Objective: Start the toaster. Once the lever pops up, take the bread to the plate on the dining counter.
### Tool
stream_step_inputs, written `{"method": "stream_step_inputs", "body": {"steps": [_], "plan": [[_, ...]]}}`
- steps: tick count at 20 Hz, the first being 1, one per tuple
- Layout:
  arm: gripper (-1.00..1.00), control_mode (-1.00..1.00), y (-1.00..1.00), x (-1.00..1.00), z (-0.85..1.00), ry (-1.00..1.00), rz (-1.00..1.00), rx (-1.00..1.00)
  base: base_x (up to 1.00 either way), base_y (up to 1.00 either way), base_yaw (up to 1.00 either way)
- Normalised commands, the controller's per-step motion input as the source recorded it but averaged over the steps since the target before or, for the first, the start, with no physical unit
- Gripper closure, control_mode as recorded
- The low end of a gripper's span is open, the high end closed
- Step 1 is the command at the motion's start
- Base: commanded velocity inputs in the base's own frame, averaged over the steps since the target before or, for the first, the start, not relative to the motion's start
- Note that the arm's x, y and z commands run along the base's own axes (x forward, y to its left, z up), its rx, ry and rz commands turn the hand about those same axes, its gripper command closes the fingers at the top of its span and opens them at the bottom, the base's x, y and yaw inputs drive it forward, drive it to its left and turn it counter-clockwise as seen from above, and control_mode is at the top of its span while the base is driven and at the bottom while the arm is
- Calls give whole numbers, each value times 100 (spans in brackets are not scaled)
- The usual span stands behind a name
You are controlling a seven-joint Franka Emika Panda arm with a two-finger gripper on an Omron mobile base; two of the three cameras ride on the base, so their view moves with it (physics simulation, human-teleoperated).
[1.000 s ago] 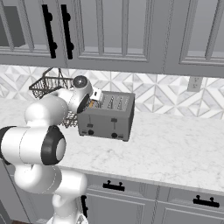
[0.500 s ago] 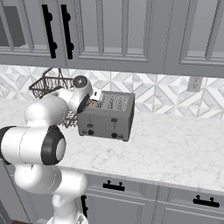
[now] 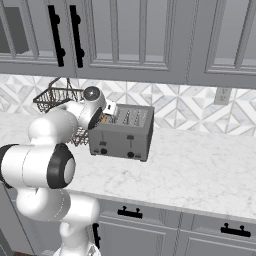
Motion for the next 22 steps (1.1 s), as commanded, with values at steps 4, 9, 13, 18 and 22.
{"method": "stream_step_inputs", "body": {"steps": [4,9,13,18,22], "plan": [[-100,-100,0,0,0,0,0,0,0,0,0],[-100,-100,0,0,0,0,0,0,0,0,0],[-100,-100,0,0,0,0,0,0,0,0,0],[-100,-100,0,0,0,0,0,0,0,0,0],[-100,-100,0,0,0,0,0,0,0,0,0]]}}
